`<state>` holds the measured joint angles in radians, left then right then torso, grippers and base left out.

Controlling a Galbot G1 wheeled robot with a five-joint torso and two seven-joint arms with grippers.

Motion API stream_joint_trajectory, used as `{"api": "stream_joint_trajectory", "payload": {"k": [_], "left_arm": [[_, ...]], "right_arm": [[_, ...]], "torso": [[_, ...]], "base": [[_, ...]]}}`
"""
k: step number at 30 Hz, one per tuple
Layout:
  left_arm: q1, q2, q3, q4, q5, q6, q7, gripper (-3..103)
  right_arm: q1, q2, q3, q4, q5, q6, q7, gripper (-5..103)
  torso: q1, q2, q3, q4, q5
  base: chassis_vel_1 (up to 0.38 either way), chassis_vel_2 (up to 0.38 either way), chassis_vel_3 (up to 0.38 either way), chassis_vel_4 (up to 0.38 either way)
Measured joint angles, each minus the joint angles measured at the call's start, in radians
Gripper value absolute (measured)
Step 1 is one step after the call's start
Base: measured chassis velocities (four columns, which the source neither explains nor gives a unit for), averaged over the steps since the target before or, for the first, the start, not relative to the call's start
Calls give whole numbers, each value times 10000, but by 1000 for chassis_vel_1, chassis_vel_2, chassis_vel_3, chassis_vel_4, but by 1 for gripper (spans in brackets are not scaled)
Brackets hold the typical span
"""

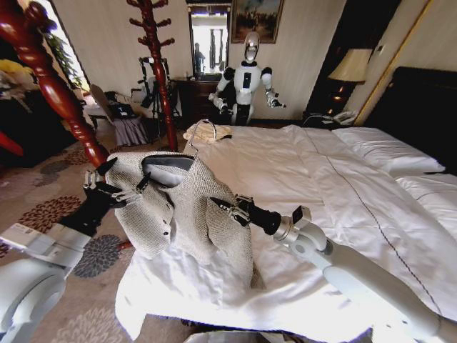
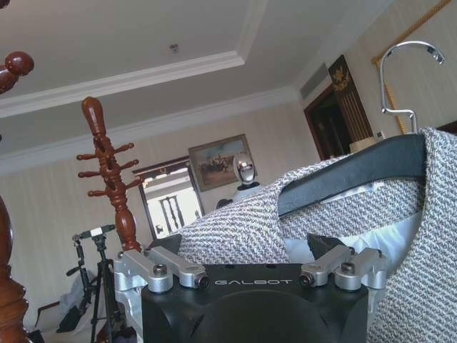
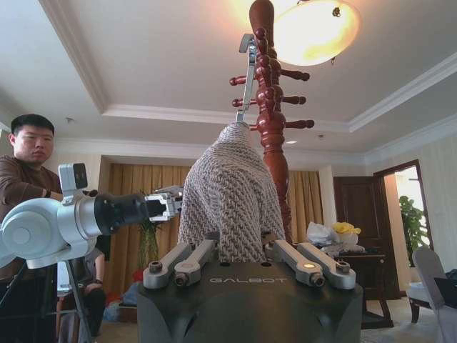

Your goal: Pick up the clothes from the bed and hang them on the clothes hanger.

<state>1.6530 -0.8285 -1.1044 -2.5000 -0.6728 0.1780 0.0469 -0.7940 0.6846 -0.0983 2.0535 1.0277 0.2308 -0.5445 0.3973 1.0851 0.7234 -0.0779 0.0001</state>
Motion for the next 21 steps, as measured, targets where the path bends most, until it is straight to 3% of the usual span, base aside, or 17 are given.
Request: {"api": "stream_joint_trajectory", "payload": {"k": [5,6,9,15,17,21], "left_arm": [[72,-57,10,1,100,-11,-6,96],[79,-51,7,2,102,-11,-9,85],[77,-34,5,2,108,-14,-14,80],[45,83,27,2,53,-15,54,53],[41,103,26,2,39,-17,60,53],[31,151,4,3,-40,-35,172,36]], "right_arm": [[6,17,-15,-27,0,1,-17,20],[7,17,-15,-48,0,1,-21,20],[6,17,-16,-53,1,1,-22,20],[-14,8,-15,-60,7,3,-32,20],[-20,7,-14,-63,7,3,-32,20],[-68,-3,9,-65,7,5,-33,20]], "torso": [[0,0,0,0,0],[0,0,0,0,0],[0,0,0,0,0],[0,0,0,0,0],[0,0,0,0,0],[0,0,0,0,0]], "base": [[0,0,0,0],[0,0,0,0],[0,0,0,0],[0,0,0,0],[0,0,0,0],[0,0,0,0]]}}
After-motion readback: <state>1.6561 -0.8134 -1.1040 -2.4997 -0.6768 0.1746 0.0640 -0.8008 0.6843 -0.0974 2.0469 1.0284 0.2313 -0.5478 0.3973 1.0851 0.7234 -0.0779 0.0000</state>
